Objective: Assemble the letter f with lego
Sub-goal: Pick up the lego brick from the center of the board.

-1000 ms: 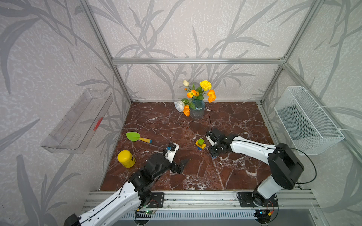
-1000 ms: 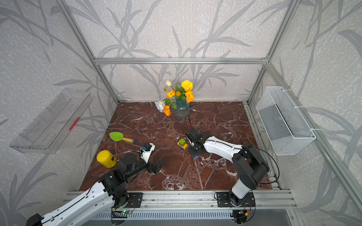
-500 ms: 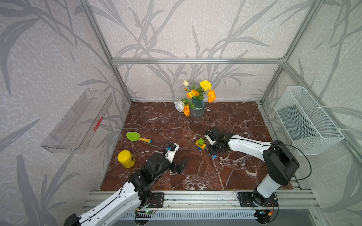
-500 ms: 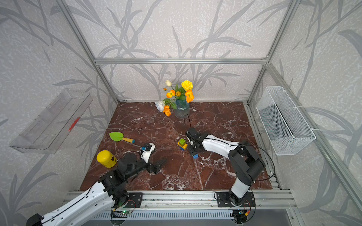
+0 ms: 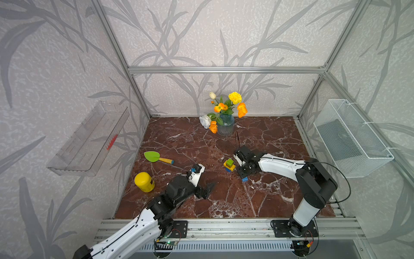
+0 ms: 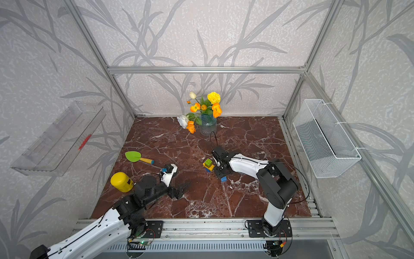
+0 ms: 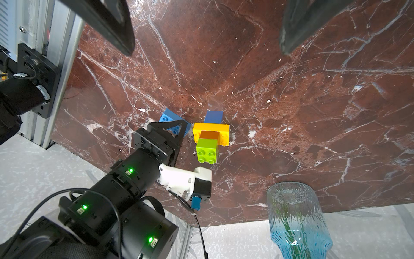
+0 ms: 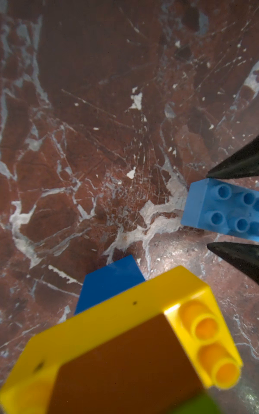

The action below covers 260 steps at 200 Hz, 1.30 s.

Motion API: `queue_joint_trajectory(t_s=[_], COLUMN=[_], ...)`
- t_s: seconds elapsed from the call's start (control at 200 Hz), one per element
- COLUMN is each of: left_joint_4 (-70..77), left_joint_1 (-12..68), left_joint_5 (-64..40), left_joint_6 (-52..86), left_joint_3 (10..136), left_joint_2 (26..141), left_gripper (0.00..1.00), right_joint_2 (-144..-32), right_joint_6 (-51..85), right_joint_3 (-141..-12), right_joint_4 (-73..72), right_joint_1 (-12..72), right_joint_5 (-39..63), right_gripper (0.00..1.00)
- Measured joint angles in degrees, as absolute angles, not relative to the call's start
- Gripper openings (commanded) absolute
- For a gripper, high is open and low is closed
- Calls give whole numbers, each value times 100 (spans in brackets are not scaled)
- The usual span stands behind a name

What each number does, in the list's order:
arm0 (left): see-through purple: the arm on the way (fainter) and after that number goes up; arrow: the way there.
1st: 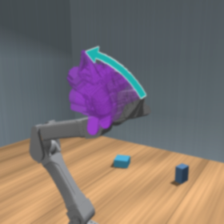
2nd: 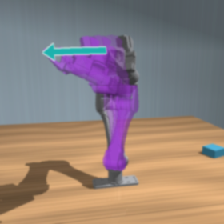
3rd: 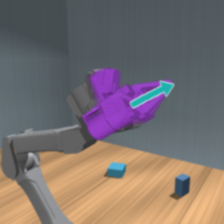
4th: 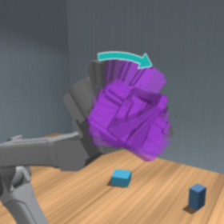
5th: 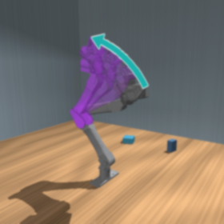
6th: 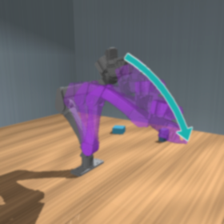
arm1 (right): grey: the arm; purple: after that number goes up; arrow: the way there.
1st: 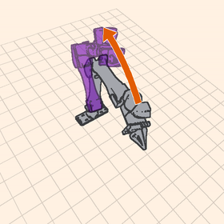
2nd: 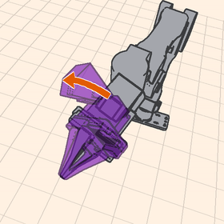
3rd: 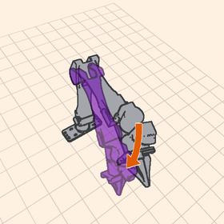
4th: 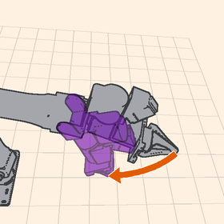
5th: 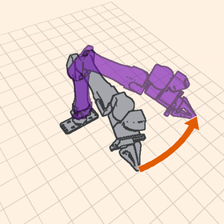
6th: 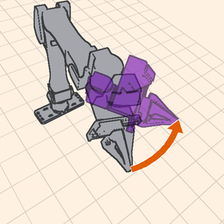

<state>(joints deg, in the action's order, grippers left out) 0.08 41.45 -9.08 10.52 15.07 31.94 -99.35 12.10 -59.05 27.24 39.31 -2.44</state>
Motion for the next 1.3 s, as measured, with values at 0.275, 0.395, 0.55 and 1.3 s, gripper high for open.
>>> queue_joint_trajectory(t_s=[0.275,0.395,0.55,1.3], left_joint_4=[8,8,5,8], left_joint_1=[4145,4143,4145,4145], left_joint_5=[-908,-908,-908,-908], left_joint_6=[1052,1052,1052,1052], left_joint_3=[1507,1507,1507,1507], left_joint_2=[3197,3197,3197,3194], left_gripper=[99,99,99,99], right_joint_2=[-9935,-9944,-9979,-9666], right_joint_6=[1210,1212,1212,1103], right_joint_3=[-5907,-5907,-5907,-5913], right_joint_4=[2718,2718,2700,2834], right_joint_1=[3924,3905,3898,3776], right_joint_5=[-246,-244,-246,-228], right_gripper=[42,42,42,27])
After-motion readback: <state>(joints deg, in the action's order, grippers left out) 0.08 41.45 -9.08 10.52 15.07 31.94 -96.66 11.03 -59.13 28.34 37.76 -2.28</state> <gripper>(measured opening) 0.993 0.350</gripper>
